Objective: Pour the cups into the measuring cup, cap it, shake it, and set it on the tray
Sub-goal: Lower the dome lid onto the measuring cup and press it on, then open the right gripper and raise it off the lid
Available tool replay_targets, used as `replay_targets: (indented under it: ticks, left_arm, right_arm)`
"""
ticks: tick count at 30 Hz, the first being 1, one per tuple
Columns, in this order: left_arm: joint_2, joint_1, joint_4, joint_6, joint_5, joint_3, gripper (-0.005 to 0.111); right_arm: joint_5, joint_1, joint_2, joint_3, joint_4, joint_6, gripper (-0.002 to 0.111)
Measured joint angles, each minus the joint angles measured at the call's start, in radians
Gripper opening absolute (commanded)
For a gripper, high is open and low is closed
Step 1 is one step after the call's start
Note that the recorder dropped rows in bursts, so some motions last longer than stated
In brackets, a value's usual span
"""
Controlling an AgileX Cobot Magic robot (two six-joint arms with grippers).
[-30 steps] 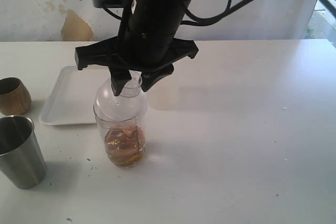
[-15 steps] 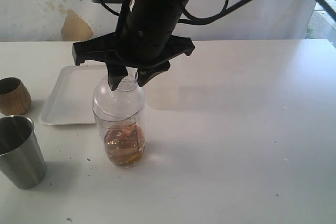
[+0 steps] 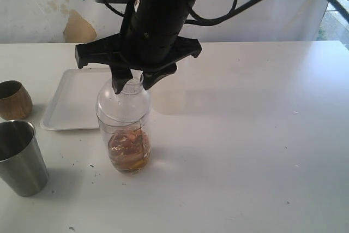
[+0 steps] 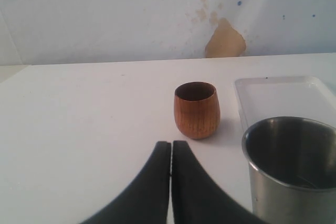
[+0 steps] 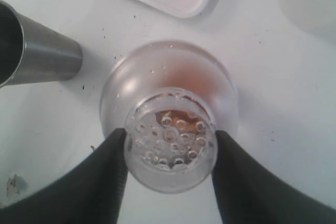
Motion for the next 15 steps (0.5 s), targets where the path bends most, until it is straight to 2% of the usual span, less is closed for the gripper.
replay_targets:
  ticks: [15]
  left_arm:
    - [0.000, 0.000, 0.000, 0.000, 0.000, 0.000, 0.001]
  right_arm:
    - [-0.026, 0.000, 0.000, 0.000, -0.002, -0.023, 0.052]
